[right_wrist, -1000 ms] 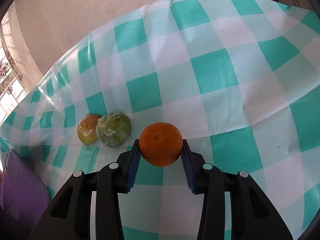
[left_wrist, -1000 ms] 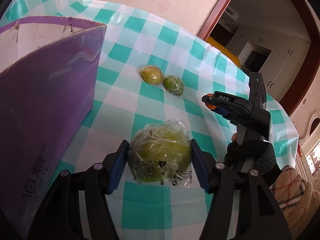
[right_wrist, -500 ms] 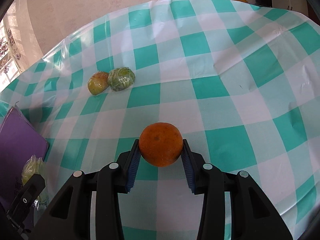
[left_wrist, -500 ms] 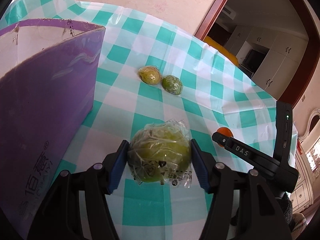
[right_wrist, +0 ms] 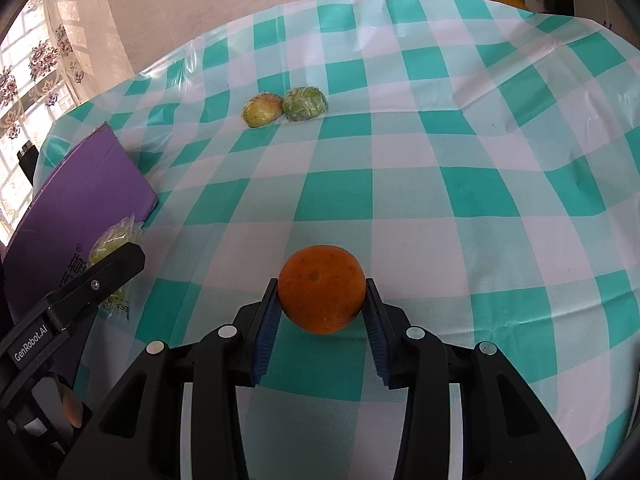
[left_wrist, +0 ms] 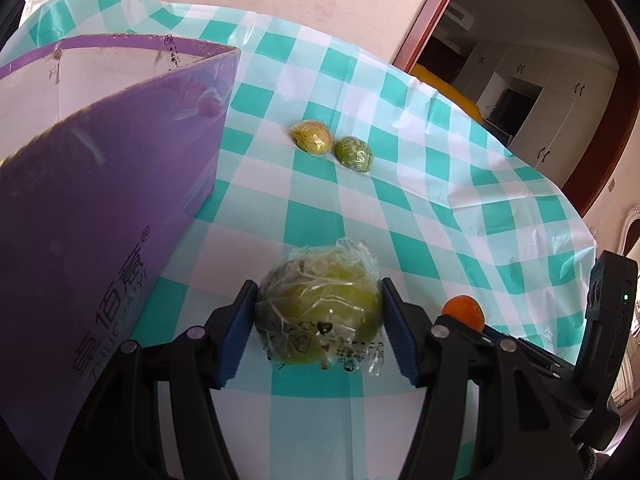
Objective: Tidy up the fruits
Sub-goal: 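Carry the mandarin and bagged green fruit over the purple box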
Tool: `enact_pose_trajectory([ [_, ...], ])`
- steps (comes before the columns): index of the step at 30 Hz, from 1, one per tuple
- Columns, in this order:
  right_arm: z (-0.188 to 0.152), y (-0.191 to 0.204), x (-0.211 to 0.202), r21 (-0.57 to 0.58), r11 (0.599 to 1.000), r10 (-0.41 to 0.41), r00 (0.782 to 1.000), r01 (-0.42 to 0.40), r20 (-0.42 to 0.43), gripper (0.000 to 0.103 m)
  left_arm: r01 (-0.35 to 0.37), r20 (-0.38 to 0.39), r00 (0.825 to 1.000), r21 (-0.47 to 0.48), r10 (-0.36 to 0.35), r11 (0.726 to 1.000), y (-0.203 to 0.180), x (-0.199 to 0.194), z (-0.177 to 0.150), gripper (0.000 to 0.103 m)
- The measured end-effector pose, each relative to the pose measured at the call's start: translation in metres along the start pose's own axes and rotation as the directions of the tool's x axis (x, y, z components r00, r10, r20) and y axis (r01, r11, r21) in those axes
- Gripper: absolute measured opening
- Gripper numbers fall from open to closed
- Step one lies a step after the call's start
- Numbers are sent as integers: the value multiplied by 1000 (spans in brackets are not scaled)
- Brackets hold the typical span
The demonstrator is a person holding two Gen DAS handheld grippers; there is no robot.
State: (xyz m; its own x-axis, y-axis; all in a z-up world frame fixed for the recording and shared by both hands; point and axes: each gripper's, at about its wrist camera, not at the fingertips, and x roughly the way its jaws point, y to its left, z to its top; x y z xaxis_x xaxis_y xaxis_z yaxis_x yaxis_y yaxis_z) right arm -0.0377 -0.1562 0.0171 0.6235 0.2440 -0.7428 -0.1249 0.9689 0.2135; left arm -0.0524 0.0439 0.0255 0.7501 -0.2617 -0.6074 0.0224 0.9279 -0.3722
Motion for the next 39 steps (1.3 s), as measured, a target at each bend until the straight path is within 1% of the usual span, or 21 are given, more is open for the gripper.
enact_pose_trajectory([
  [3,-9,4,-6,-21,1000,3,1000,-3,-10,40,-23,5,1000,26,23,999,-3,-10,-8,61],
  [7,-17,7,-15,-36,999,1,1000,-1,4,40,-53,16,999,103,52,993,-13,-22,-17,61],
  [11,-23,11,-23,-53,999,0,1000,1,25,40,-48,31,999,179,43,983,-25,-38,-30,61],
  [13,-24,12,-26,-52,999,5,1000,-4,26,40,-25,56,998,194,14,981,-30,-51,-35,61],
  [16,-26,12,-31,-39,999,26,999,-25,28,40,-32,109,994,235,6,972,-36,-73,-39,61],
  [18,-25,13,-38,-30,999,43,998,-42,38,40,-40,159,987,249,0,968,-37,-91,-38,61],
  [20,-23,18,-45,-33,997,65,996,-63,56,40,-66,220,976,263,7,962,-37,-110,-36,61],
  [22,-20,25,-53,-43,996,85,994,-82,76,40,-87,280,960,268,9,960,-35,-129,-34,61],
  [25,-16,44,-66,-83,989,131,986,-122,108,40,-126,374,927,259,21,958,-29,-159,-30,61],
  [29,-11,77,-85,-160,974,184,971,-159,154,40,-167,480,876,224,40,960,-15,-200,-22,61],
  [31,-7,93,-94,-195,965,210,962,-174,176,40,-181,514,856,202,53,962,-5,-216,-16,61],
  [34,-1,117,-104,-239,949,254,948,-207,189,40,-211,547,833,168,87,963,10,-236,-9,61],
  [35,1,125,-106,-256,943,266,945,-214,188,40,-223,560,823,159,98,962,15,-241,-8,61],
  [37,4,143,-109,-291,929,290,938,-229,188,40,-254,589,798,138,126,957,25,-253,-4,61],
  [38,6,152,-110,-310,921,301,935,-235,186,40,-262,595,792,129,137,956,30,-257,-2,61],
  [39,7,161,-111,-329,913,311,933,-241,182,40,-262,593,792,119,143,958,36,-261,1,61],
])
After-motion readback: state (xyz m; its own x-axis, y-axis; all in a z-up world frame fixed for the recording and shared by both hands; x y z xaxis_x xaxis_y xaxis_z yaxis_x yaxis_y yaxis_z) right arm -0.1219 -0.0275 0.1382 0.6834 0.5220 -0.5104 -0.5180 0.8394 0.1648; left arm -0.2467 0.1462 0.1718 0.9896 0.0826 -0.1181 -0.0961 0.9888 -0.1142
